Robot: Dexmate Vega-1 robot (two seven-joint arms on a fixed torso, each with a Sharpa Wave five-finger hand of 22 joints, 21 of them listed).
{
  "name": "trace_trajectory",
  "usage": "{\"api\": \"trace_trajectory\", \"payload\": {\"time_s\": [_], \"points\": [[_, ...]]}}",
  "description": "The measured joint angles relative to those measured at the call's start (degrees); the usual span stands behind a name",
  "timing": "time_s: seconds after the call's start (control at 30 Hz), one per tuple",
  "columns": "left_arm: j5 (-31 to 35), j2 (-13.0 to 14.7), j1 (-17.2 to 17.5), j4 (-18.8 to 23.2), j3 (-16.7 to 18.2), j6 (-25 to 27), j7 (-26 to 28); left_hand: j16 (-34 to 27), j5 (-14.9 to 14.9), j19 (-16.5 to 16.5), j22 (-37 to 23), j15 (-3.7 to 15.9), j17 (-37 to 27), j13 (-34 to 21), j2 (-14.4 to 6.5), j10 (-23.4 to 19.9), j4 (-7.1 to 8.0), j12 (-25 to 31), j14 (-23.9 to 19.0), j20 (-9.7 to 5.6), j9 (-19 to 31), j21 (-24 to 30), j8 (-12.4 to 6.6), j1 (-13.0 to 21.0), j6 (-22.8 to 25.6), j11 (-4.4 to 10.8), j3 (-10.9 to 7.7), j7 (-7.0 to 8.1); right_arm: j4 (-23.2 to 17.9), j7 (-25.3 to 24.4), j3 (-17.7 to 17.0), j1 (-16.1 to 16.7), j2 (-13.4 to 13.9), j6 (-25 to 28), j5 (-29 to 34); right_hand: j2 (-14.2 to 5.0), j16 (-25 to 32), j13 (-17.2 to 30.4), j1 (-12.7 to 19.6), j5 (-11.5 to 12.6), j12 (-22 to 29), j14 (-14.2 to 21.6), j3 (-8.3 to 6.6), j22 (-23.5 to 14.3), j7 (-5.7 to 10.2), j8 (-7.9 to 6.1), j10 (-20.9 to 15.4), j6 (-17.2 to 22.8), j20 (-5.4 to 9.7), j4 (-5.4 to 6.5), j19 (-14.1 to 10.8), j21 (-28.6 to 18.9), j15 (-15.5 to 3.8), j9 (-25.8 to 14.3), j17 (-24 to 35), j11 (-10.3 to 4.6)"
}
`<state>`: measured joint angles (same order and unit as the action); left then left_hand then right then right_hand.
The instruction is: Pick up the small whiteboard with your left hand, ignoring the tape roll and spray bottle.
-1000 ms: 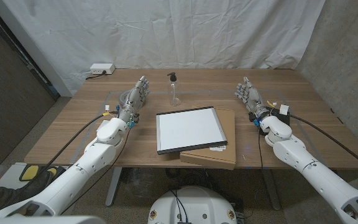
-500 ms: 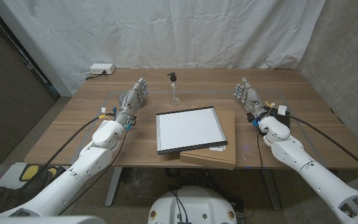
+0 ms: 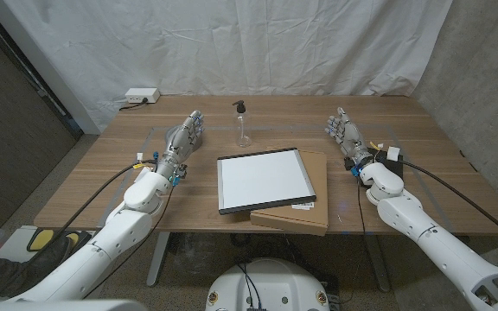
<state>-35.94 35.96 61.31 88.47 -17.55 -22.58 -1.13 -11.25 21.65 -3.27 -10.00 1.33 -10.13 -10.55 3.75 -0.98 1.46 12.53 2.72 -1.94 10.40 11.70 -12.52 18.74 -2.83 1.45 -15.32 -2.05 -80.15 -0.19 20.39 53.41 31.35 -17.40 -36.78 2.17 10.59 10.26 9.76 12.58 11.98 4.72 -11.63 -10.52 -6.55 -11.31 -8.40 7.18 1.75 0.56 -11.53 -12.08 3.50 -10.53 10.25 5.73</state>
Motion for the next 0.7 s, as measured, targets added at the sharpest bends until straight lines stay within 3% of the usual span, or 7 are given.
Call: {"api": "trace_trajectory", "payload": {"time_s": [0.4, 0.7], "points": [[3.3, 0.6, 1.6, 1.4, 0.1, -2.1, 1.8, 0.0, 0.0, 1.1, 0.0, -0.26, 0.0, 0.0, 0.2, -0.5, -0.23, 0.0, -0.9, 0.09, 0.0, 0.0, 0.0, 0.8, 0.6, 0.08, 0.23, 0.0, 0.2, 0.3, -0.4, 0.3, -0.3, -0.8, -0.6, -0.31, 0.0, 0.0, 0.3, 0.0, 0.0, 0.0, 0.0, 0.0, 0.02, 0.0, 0.0, 0.0, 0.0, 0.0, 0.0, 0.0, 0.0, 0.0, 0.0, 0.0], [4.6, 0.1, 2.4, 0.1, -0.1, -6.0, 0.7, 0.0, 0.0, 1.1, 0.0, -0.04, 0.0, 0.0, 0.2, -1.0, -0.66, 0.0, -1.1, 0.09, 0.0, 0.0, 0.0, 0.8, 0.6, 0.19, 0.27, 0.0, 0.7, -0.6, -0.5, 0.5, -0.7, -1.0, -0.6, -0.31, 0.0, 0.0, 0.3, 0.0, 0.0, 0.0, -0.24, 0.0, 0.1, 0.0, 0.0, 0.5, -0.01, -0.24, 0.0, 0.0, 0.0, 0.0, 0.0, 0.0]]}}
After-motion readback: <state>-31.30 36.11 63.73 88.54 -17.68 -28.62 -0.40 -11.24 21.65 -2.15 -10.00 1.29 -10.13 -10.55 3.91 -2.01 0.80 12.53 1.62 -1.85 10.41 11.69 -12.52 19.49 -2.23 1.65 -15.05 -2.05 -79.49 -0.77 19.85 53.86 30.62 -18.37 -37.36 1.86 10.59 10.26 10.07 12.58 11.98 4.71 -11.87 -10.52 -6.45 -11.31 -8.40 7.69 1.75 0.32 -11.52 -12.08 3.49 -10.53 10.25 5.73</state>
